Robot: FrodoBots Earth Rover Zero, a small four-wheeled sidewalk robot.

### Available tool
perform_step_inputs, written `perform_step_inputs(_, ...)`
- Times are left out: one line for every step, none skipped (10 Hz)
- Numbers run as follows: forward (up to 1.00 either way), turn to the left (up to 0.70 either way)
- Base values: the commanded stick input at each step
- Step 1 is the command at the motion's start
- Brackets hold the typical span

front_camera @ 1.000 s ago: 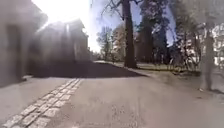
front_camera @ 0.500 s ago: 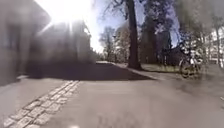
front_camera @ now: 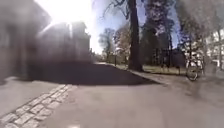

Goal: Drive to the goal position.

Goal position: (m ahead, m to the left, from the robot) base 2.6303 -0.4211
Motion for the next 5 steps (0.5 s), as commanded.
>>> perform_step_inputs(1.00, 0.00)
perform_step_inputs(1.00, 0.00)
perform_step_inputs(1.00, 0.00)
perform_step_inputs(1.00, 0.00)
perform_step_inputs(1.00, 0.00)
